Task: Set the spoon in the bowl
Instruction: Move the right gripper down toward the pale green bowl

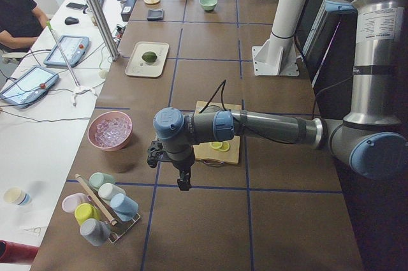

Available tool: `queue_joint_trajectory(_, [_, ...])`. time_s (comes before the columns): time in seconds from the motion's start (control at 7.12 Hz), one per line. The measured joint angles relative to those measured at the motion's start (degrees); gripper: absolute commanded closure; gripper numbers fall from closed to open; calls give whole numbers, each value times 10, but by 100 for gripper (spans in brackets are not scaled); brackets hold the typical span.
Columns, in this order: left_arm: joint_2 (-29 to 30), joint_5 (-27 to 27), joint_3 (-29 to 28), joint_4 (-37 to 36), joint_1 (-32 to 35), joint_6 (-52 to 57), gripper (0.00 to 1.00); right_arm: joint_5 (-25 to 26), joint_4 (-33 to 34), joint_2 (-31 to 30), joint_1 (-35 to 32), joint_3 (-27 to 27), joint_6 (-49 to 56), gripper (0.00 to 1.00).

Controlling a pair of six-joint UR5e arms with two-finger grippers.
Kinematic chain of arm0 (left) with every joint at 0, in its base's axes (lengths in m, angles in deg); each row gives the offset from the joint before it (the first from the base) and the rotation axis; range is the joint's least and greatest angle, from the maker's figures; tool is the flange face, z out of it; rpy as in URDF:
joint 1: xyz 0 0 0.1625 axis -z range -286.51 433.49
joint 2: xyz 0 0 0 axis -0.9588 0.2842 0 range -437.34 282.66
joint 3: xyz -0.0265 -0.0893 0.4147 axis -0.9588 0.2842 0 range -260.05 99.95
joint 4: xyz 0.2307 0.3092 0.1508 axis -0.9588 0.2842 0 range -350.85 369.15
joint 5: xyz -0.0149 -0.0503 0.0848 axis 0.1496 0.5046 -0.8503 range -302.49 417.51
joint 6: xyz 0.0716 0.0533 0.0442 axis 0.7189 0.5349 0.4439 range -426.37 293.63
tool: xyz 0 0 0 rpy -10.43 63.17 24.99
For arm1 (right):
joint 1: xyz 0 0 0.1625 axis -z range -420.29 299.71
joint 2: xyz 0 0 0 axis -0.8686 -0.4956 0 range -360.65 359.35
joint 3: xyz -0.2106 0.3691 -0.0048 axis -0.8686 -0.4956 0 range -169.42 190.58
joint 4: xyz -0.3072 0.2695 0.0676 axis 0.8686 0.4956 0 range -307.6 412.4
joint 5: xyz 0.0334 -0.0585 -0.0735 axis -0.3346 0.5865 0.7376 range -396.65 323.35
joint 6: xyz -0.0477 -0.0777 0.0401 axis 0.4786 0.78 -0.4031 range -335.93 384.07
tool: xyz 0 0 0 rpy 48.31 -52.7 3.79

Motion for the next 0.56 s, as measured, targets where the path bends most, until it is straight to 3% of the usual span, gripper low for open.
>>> queue_joint_trajectory(0.56, [-9, 13, 4, 7, -4, 3, 0, 0, -35, -1, 2, -5, -1, 0])
